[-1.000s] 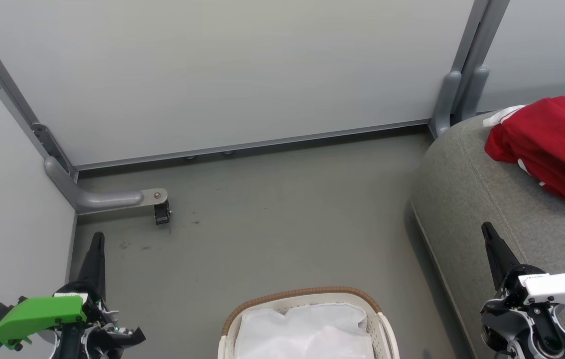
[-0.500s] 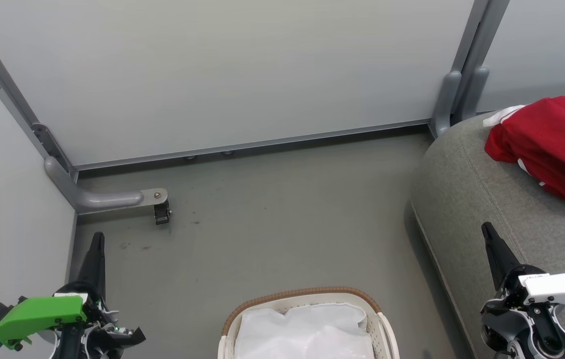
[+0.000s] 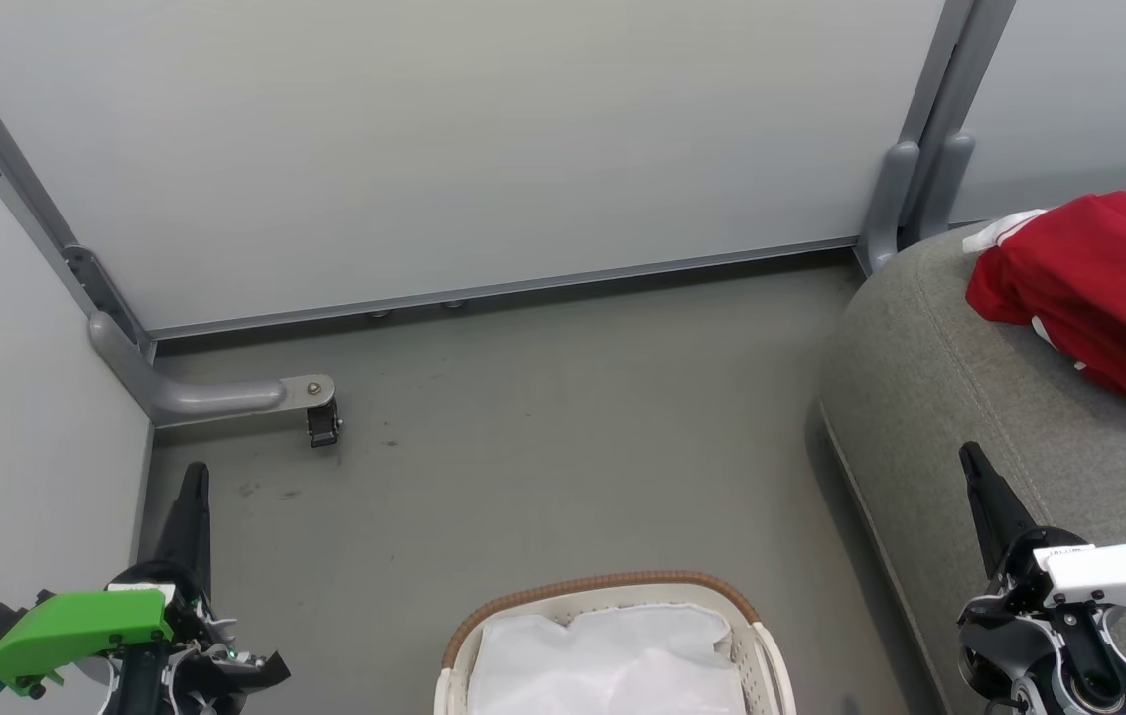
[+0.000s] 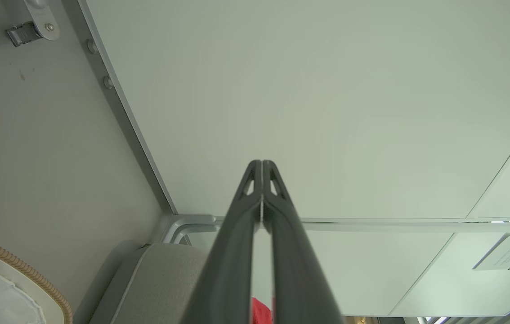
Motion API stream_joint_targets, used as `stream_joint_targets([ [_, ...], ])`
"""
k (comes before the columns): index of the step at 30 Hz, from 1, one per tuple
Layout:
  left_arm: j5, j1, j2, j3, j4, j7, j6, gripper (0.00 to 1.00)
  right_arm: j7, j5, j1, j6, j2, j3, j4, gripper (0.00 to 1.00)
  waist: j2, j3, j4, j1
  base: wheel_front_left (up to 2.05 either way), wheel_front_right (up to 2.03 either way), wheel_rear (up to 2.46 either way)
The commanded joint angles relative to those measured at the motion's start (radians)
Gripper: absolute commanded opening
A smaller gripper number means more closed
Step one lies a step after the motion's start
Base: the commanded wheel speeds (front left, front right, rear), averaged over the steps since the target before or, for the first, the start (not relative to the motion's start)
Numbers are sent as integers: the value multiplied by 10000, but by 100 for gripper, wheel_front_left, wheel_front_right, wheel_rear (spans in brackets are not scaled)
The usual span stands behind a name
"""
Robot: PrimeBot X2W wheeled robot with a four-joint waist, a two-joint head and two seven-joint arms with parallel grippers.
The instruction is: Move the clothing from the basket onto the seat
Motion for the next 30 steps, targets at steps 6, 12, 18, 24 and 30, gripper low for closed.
stream_joint_targets([
  [6, -31, -103, 55, 22, -21, 35, -46, 0, 29, 32, 21, 0, -59, -18, -42, 0, 0, 0, 0, 0, 0, 0, 0],
  [12, -31, -103, 55, 22, -21, 34, -46, 0, 29, 32, 21, 0, -59, -18, -42, 0, 0, 0, 0, 0, 0, 0, 0],
  [18, -32, -103, 55, 22, -21, 34, -46, 0, 29, 32, 21, 0, -59, -18, -42, 0, 0, 0, 0, 0, 0, 0, 0],
  [24, -32, -103, 55, 21, -22, 34, -46, 0, 29, 32, 21, 0, -59, -18, -43, 0, 0, 0, 0, 0, 0, 0, 0],
  [30, -32, -103, 55, 21, -22, 34, -46, 0, 28, 32, 21, 0, -59, -18, -41, 0, 0, 0, 0, 0, 0, 0, 0],
])
